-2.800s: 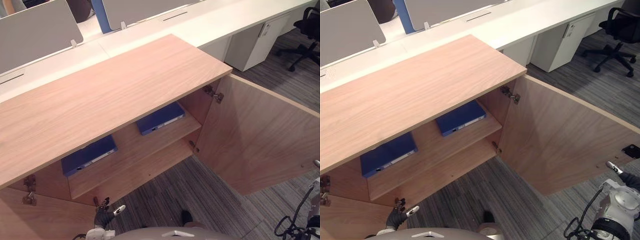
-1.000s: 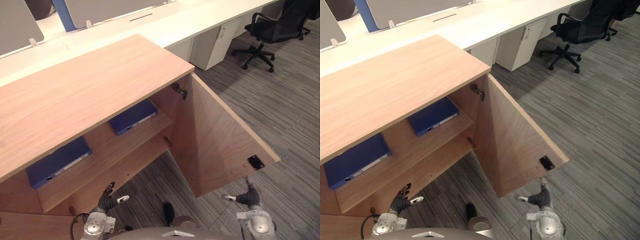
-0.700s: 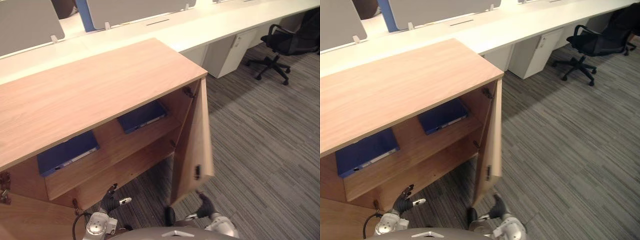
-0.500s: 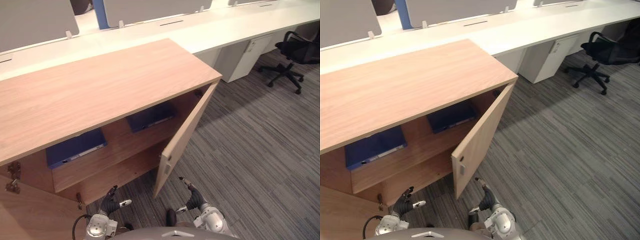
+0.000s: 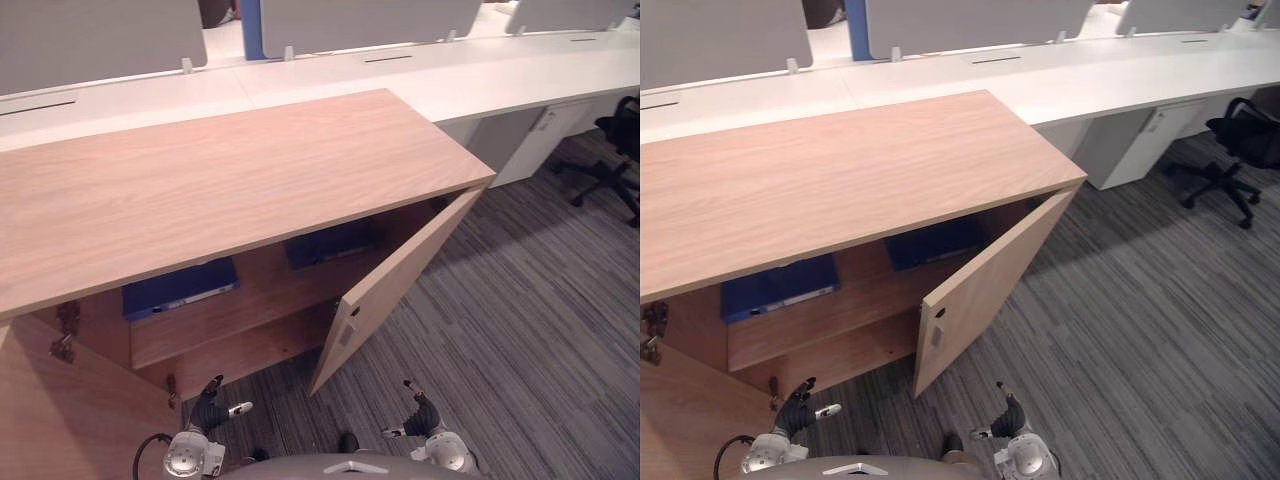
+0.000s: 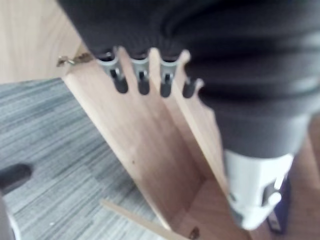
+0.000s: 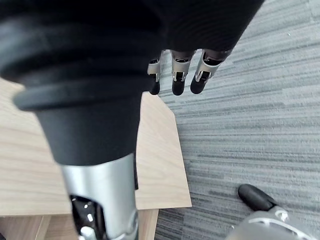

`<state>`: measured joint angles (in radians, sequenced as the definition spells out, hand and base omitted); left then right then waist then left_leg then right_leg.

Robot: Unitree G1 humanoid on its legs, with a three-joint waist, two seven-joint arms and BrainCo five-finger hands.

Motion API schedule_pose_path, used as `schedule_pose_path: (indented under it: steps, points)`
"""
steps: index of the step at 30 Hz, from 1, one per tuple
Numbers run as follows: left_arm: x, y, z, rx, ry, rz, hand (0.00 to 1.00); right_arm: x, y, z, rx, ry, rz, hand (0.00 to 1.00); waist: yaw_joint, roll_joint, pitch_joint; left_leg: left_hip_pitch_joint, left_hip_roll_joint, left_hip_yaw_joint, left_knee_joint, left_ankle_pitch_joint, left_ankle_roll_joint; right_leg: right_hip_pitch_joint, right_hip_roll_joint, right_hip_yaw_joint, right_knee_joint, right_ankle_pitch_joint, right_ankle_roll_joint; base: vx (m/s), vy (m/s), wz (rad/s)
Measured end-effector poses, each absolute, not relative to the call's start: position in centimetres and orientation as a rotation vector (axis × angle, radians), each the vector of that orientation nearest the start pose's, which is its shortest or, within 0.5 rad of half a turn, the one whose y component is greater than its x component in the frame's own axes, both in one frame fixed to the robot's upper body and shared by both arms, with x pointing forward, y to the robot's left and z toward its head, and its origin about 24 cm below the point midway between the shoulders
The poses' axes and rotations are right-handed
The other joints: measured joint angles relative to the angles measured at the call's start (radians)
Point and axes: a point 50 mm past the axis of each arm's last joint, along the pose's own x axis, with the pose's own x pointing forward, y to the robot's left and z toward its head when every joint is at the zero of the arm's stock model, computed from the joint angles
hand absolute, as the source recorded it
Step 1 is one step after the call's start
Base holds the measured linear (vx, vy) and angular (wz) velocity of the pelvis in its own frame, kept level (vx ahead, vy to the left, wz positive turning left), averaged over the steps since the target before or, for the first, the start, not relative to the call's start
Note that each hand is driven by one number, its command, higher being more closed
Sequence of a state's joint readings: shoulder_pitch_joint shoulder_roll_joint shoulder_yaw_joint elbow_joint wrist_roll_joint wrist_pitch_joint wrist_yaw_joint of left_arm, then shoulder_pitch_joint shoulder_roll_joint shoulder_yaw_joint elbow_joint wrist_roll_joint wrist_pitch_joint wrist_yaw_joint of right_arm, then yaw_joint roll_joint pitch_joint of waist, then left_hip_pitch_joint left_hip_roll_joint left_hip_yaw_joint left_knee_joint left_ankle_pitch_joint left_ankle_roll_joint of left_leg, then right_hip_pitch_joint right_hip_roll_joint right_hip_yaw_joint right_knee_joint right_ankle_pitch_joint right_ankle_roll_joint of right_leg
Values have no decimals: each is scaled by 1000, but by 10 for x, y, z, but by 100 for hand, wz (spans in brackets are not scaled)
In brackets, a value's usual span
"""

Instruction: Walk over to the cabinet, pick up the folder, carry it to the office cabinet, place the folder inside the office cabinet, then close the office cabinet door

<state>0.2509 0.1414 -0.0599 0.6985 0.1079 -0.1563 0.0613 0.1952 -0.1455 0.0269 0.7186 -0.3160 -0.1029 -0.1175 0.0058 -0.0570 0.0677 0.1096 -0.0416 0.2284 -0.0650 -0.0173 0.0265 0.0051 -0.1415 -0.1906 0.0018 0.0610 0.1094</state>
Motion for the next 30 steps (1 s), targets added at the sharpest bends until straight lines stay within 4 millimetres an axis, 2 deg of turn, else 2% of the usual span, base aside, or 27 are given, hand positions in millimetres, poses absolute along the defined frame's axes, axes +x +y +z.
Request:
schedule_pose_path:
  steps: [4, 6, 10, 12, 13, 14, 18, 20, 22, 23, 25, 27, 28, 29, 30]
  points:
    - [105, 202, -132, 232, 825, 87, 0, 121, -192, -133, -394, 827, -20, 0, 3, -8, -1, 15, -15, -42, -15, 13, 8, 31, -19, -43, 7, -11, 4, -26, 35, 34]
    - [103, 205, -133, 229, 835, 115, 0, 123, -189, -134, -383, 826, -18, 0, 20, -12, -3, 14, -23, -49, -20, 16, 12, 34, -26, -48, 11, -15, 5, -57, 36, 11]
    - [103, 207, -135, 232, 847, 132, 0, 126, -185, -136, -371, 833, -10, 0, 16, -15, 0, -2, -40, -108, -21, 28, 26, 25, -52, -92, 67, -58, 10, -40, 24, 46]
    - [104, 208, -134, 235, 845, 136, 0, 128, -183, -136, -369, 832, -6, 0, 11, -15, 10, -21, -49, -154, -20, 35, 23, 1, -54, -64, 129, -101, 13, -19, -14, 77]
    - [107, 210, -133, 237, 837, 141, 0, 130, -182, -137, -368, 835, -1, 0, 12, -29, 17, -29, -56, -192, -20, 44, 23, -8, -57, -54, 167, -123, 11, -9, -44, 94]
    - [109, 212, -132, 232, 833, 148, 0, 130, -181, -138, -366, 842, 2, 0, 14, -29, 28, -35, -59, -222, -20, 50, 20, -9, -62, -57, 193, -137, 11, 6, -42, 100]
    - [112, 212, -132, 219, 830, 164, 0, 129, -179, -139, -353, 851, -1, 0, 17, -34, 32, -60, -47, -317, -20, 65, 12, -14, -54, -9, 259, -144, 6, 43, -21, 96]
    - [116, 213, -130, 207, 817, 197, 0, 134, -175, -138, -346, 840, 4, 0, 33, -43, 28, -82, -39, -331, -20, 80, -9, -15, -41, 33, 244, -150, 3, 23, -51, 47]
    - [116, 218, -130, 191, 815, 236, 0, 142, -171, -135, -342, 822, 10, 0, 51, -55, 21, -116, -40, -329, -18, 90, -20, -5, -35, 41, 158, -161, 7, 2, -100, 5]
    - [116, 219, -130, 188, 817, 250, 0, 150, -171, -133, -343, 804, 10, 0, 52, -51, 25, -144, -34, -335, -14, 106, -25, -4, -23, 36, 106, -148, 13, -17, -110, 20]
    - [123, 213, -129, 173, 803, 247, 0, 159, -173, -129, -340, 780, -4, 0, 48, -34, 45, -161, -20, -369, -13, 133, -38, 4, -1, 0, 70, -125, -1, -47, -92, 47]
    - [140, 200, -126, 131, 768, 235, 0, 161, -180, -128, -340, 779, -27, 0, 44, 8, 94, -165, -7, -416, -15, 150, -57, 33, 14, -56, 60, -119, -12, -101, -66, 64]
    - [141, 198, -126, 125, 766, 232, 0, 160, -181, -128, -340, 785, -29, 0, 47, 18, 98, -175, -4, -414, -15, 148, -59, 33, 16, -65, 63, -118, -15, -162, -73, 45]
    - [140, 195, -127, 116, 771, 231, 0, 162, -184, -128, -339, 784, -39, 0, 45, 34, 97, -186, 12, -365, -20, 116, -56, 27, 27, -86, 70, -120, -21, -142, -59, 41]
    - [139, 194, -128, 114, 774, 228, 0, 159, -186, -128, -330, 791, -58, 0, 35, 21, 95, -196, 17, -316, -12, 52, -57, 17, 8, -106, 60, -120, -38, -129, -41, 43]
